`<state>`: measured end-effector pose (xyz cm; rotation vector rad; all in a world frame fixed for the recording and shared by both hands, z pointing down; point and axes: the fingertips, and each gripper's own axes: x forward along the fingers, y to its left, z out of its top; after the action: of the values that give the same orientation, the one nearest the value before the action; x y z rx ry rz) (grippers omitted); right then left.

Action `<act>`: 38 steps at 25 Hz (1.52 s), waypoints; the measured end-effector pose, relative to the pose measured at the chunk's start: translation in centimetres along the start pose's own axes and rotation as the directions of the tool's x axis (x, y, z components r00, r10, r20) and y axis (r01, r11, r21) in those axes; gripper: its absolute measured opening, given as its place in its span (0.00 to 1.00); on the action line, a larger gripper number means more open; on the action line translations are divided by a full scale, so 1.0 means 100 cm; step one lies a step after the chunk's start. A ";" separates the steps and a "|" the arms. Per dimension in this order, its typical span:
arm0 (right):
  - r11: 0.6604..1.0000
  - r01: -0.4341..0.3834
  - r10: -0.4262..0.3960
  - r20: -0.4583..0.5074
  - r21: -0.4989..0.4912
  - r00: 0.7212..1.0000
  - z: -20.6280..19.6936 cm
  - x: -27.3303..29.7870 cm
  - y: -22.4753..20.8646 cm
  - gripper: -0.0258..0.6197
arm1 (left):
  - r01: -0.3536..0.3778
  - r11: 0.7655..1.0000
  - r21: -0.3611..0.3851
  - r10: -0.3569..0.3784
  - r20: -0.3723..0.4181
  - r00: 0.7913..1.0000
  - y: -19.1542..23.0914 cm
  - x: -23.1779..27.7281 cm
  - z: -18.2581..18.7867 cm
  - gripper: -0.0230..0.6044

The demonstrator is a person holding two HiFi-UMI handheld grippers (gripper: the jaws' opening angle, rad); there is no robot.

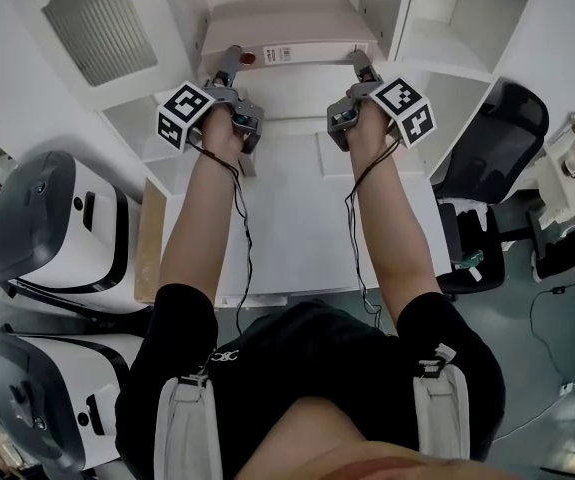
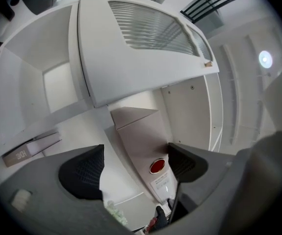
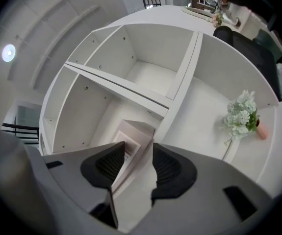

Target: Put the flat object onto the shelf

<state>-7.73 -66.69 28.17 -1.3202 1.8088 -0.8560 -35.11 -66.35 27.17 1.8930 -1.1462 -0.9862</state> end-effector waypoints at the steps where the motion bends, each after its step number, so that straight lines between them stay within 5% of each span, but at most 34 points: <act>1: 1.000 0.008 -0.008 -0.002 0.009 1.000 -0.001 0.002 -0.002 0.32 | -0.001 1.000 0.005 0.001 0.004 1.000 0.001 0.003 0.001 0.66; 5: 0.999 0.045 -0.044 -0.020 0.027 0.999 -0.004 0.010 -0.009 0.32 | -0.020 0.999 0.030 0.020 0.002 1.000 0.006 0.010 0.003 0.67; 12: 0.985 0.131 -0.132 -0.007 -0.111 0.991 -0.006 0.012 -0.008 0.31 | 0.016 0.997 0.079 -0.018 0.025 1.000 0.011 0.017 0.009 0.69; 19: 0.946 0.098 -0.095 0.025 -0.310 0.995 -0.006 -0.001 0.008 0.31 | -0.006 0.998 0.064 0.005 0.016 1.000 0.017 0.004 0.012 0.70; 22: 0.898 0.036 -0.016 0.048 -0.440 0.999 -0.007 -0.014 0.029 0.31 | -0.010 0.982 0.189 0.008 0.007 1.000 0.013 -0.012 0.013 0.70; 26: 0.819 -0.029 0.068 0.048 -0.573 0.997 -0.012 -0.032 0.046 0.29 | -0.003 0.893 0.450 0.016 -0.026 1.000 -0.009 -0.035 0.007 0.70; 30: 0.744 -0.025 0.109 0.085 -0.668 0.990 -0.011 -0.055 0.052 0.10 | 0.030 0.772 0.635 -0.002 -0.045 0.999 -0.035 -0.058 -0.005 0.69; 31: 0.723 -0.023 0.115 0.088 -0.690 0.989 -0.012 -0.061 0.053 0.07 | 0.022 0.735 0.678 0.008 -0.041 0.999 -0.039 -0.065 -0.008 0.63; 33: 0.687 -0.032 0.130 0.079 -0.726 0.988 -0.016 -0.071 0.054 0.04 | -0.029 0.655 0.755 0.038 0.006 0.999 -0.042 -0.080 -0.011 0.13; 38: 0.614 -0.052 0.151 0.053 -0.787 0.987 -0.029 -0.097 0.050 0.04 | -0.075 0.487 0.870 0.060 0.052 0.997 -0.048 -0.109 -0.032 0.07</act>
<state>-10.59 -55.81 27.14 -1.7051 2.2366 0.1642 -33.95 -54.07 27.29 2.5659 -1.9713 -0.3140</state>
